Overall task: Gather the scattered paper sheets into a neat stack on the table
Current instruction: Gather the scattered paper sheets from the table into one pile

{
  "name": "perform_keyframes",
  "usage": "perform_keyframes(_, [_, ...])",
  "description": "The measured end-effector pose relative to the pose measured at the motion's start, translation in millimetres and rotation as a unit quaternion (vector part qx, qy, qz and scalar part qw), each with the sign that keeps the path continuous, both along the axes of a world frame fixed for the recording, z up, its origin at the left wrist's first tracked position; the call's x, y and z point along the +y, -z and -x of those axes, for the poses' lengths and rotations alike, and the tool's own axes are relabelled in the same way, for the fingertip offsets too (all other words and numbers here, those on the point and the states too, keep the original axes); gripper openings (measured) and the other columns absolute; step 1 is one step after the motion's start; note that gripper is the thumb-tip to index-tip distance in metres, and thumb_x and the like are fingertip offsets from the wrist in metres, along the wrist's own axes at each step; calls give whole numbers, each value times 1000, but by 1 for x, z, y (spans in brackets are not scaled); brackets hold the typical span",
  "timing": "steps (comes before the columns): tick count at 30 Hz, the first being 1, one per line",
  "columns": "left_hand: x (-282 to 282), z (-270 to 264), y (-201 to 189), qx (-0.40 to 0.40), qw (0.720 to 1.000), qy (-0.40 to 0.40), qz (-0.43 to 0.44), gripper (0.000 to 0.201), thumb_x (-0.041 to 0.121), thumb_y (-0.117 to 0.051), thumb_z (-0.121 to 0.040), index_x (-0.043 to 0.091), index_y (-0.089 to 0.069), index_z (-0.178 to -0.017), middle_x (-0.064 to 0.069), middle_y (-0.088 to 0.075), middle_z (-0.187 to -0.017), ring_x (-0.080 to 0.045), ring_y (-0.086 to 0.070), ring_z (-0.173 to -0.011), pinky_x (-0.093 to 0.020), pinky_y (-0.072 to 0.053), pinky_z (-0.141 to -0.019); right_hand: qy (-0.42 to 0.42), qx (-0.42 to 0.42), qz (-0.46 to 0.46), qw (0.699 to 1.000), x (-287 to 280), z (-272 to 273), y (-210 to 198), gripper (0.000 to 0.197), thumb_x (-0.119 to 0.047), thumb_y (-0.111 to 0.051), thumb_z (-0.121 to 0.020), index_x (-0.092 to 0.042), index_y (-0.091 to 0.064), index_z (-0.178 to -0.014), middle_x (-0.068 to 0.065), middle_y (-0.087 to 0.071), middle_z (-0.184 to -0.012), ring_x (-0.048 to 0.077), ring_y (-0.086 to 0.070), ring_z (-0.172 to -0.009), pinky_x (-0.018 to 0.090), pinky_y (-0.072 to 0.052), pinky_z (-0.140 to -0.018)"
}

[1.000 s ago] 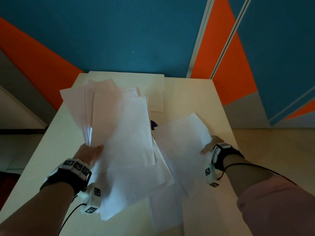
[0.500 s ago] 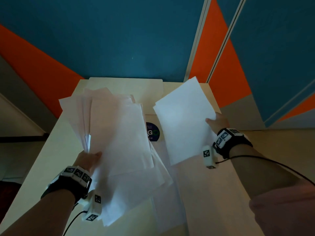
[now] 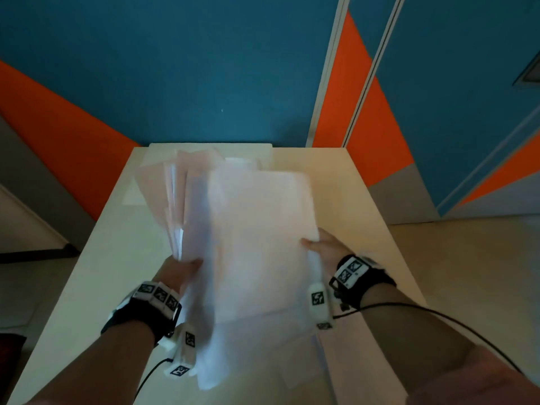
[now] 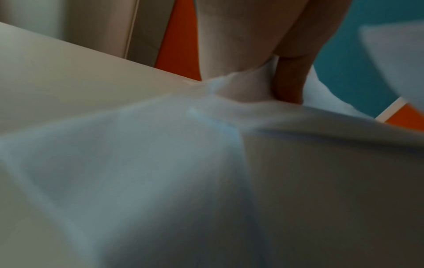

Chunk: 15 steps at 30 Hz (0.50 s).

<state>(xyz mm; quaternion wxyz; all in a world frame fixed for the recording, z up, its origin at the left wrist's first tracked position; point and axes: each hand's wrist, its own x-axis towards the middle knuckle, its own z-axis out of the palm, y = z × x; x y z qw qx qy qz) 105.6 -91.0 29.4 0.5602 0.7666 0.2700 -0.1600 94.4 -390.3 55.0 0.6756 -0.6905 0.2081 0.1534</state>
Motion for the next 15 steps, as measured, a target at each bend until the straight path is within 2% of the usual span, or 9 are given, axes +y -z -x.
perform_keyframes(2, [-6,2,-5,6,999,23,31,33,30,-71,-75,0,-66,-87,-24,-67,-89,-32,-63,-82,-37,-51,-77,-48,25,-6,999,16,10,7,38,-1,-52,-91,-2,-49,-129,10,-56,-123,27,-54,-111,41,-41,-99])
perform_keyframes(3, [-9,4,-9,7,999,26,43,39,45,-68,-72,7,-65,-81,-20,-68,-91,-32,-65,-88,-42,-52,-85,-60,35,7,998,22,13,13,42,-1,-53,-90,-1,-47,-132,11,-55,-127,29,-53,-115,42,-40,-101])
perform_keyframes(5, [-14,10,-18,22,993,18,111,50,60,-46,-84,13,-63,-82,-7,-69,-92,-23,-63,-91,-41,-49,-90,-51,34,39,997,28,16,20,45,-2,-55,-89,0,-46,-134,15,-53,-134,33,-52,-121,43,-39,-105])
perform_keyframes(7, [-14,13,-19,32,982,15,186,49,55,-36,-90,15,-64,-89,-2,-73,-79,-19,-65,-82,-34,-49,-78,-33,28,52,998,31,19,25,45,-1,-56,-89,-2,-47,-133,16,-53,-136,33,-52,-122,44,-38,-106])
perform_keyframes(8, [-14,14,-16,33,982,31,181,44,50,-45,-88,11,-64,-97,-5,-74,-81,-23,-66,-85,-36,-49,-81,-26,25,52,998,31,21,25,45,-1,-56,-89,-3,-48,-133,16,-54,-135,32,-53,-120,43,-39,-105])
perform_keyframes(10, [-10,13,-8,4,991,45,122,35,21,-66,-81,-4,-63,-106,-20,-71,-98,-26,-67,-82,-39,-50,-85,-19,17,42,999,33,25,24,45,0,-56,-88,-4,-49,-132,17,-55,-133,29,-55,-114,43,-41,-103])
perform_keyframes(12, [-7,10,1,8,997,39,71,33,-1,-69,-77,-15,-61,-106,-31,-68,-101,-28,-64,-73,-43,-52,-82,-20,17,33,999,34,29,23,44,-2,-57,-88,-5,-50,-132,17,-57,-130,32,-56,-115,47,-42,-103])
perform_keyframes(14, [-8,10,4,15,998,37,46,41,-4,-69,-76,-18,-57,-112,-34,-65,-106,-32,-61,-81,-50,-51,-88,-48,11,49,998,34,31,21,38,-14,-57,-91,-7,-54,-128,14,-61,-124,32,-59,-112,46,-46,-99])
perform_keyframes(15, [-8,9,7,11,999,33,40,42,-4,-69,-76,-18,-56,-113,-36,-62,-111,-33,-60,-86,-52,-49,-91,-52,9,63,997,31,33,19,35,-22,-54,-93,-8,-56,-124,12,-64,-115,30,-62,-103,42,-50,-92])
